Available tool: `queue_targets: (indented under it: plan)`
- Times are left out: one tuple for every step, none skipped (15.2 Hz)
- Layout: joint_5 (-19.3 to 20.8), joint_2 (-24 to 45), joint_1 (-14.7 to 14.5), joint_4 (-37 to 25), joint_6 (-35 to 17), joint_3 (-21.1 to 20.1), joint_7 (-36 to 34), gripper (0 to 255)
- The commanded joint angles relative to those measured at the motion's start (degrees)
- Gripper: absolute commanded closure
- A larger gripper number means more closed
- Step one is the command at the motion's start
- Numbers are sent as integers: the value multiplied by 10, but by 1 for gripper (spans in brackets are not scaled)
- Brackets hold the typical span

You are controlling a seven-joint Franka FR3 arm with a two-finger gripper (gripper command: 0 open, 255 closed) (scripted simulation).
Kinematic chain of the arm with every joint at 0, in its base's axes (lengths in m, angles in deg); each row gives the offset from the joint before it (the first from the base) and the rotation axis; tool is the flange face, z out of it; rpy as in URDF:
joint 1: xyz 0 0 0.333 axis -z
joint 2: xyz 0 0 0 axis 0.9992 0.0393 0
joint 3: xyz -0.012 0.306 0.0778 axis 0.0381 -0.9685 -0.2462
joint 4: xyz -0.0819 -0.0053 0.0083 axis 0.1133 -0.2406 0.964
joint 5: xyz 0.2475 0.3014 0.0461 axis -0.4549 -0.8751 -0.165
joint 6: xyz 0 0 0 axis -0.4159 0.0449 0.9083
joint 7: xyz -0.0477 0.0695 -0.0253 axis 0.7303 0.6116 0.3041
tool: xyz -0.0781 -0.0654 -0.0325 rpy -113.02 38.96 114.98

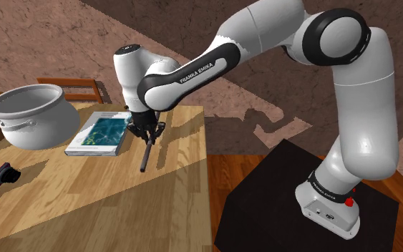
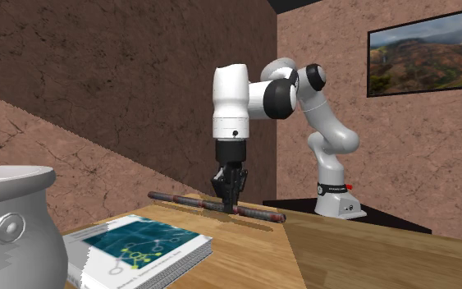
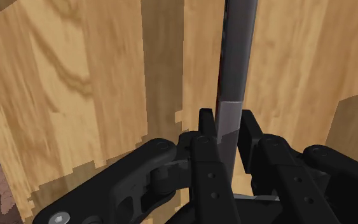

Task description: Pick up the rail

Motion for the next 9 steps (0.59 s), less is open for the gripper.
queue_targets:
  plan:
    - [-5, -8, 2, -3, 11, -3, 3, 255]
    - [-7, -12, 2, -6, 17, -4, 4, 255]
    - [-9, -15, 3, -9, 23, -5, 5, 255]
    - [-11, -18, 3, -13, 29, -6, 7, 255]
    - [-12, -21, 4, -16, 35, -8, 8, 255]
    - [-14, -23, 4, -20, 41, -9, 9, 255]
    - [-16, -26, 4, -24, 47, -10, 10, 255]
    - [-18, -29, 4, -28, 53, -11, 12, 255]
    - [-18, -29, 4, -29, 54, -11, 12, 255]
